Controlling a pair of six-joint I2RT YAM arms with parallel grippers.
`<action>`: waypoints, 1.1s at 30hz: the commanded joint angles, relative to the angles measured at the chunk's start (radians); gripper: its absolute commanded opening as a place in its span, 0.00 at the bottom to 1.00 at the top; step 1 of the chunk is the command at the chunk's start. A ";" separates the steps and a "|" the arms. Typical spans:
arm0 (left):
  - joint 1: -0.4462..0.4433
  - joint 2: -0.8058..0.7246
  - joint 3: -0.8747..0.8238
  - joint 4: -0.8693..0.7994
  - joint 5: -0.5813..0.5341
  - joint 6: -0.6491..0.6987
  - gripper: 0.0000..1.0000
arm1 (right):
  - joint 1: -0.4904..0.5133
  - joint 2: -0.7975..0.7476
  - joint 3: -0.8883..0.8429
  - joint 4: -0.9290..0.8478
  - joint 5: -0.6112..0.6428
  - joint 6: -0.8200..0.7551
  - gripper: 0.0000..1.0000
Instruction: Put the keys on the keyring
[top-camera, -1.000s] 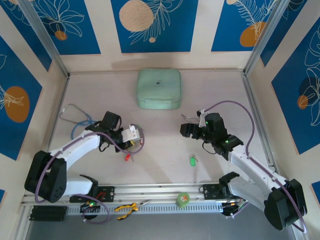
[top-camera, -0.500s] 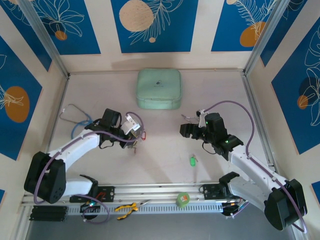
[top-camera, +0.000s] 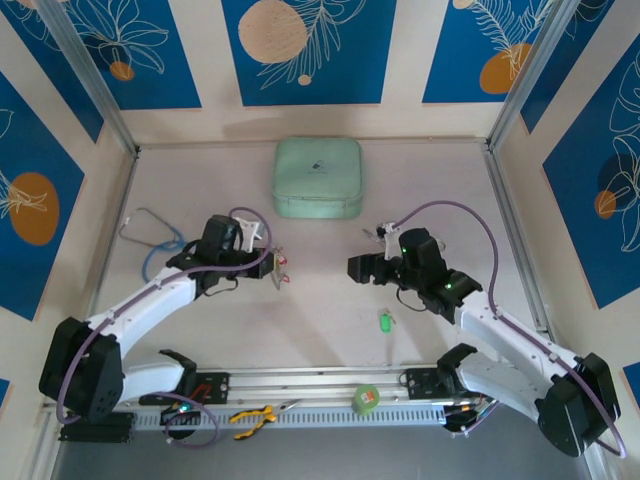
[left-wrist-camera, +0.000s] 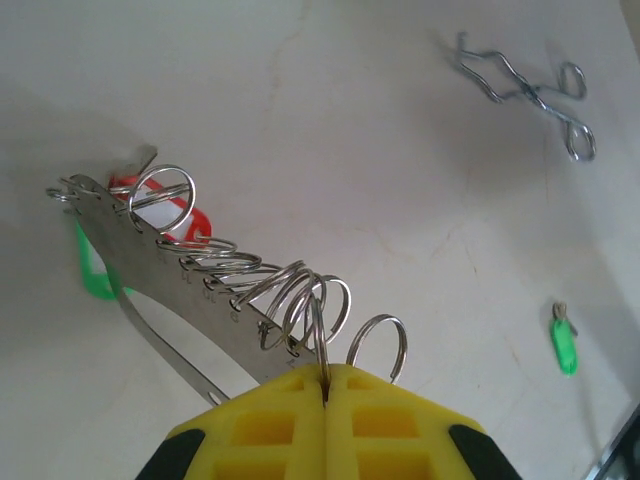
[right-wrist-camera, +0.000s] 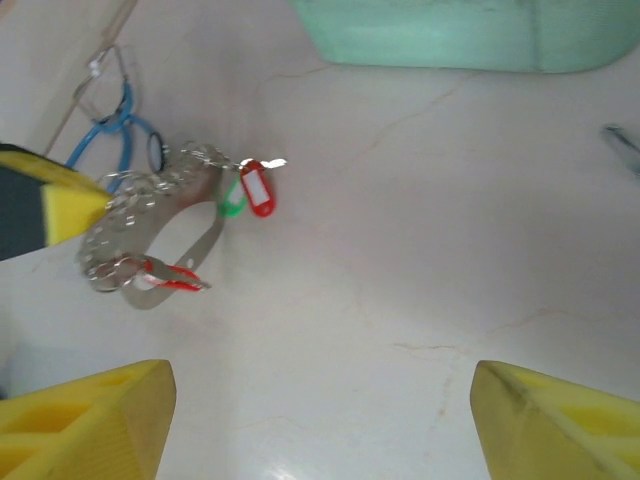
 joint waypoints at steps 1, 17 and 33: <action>-0.019 -0.032 -0.032 0.079 -0.049 -0.354 0.00 | 0.031 0.026 0.041 0.037 -0.036 0.053 0.75; -0.185 -0.098 0.044 -0.021 -0.265 -0.900 0.00 | 0.244 0.093 0.080 0.081 0.114 -0.217 0.46; -0.294 -0.131 -0.003 0.001 -0.391 -1.026 0.00 | 0.399 0.257 -0.070 0.571 0.207 -0.595 0.34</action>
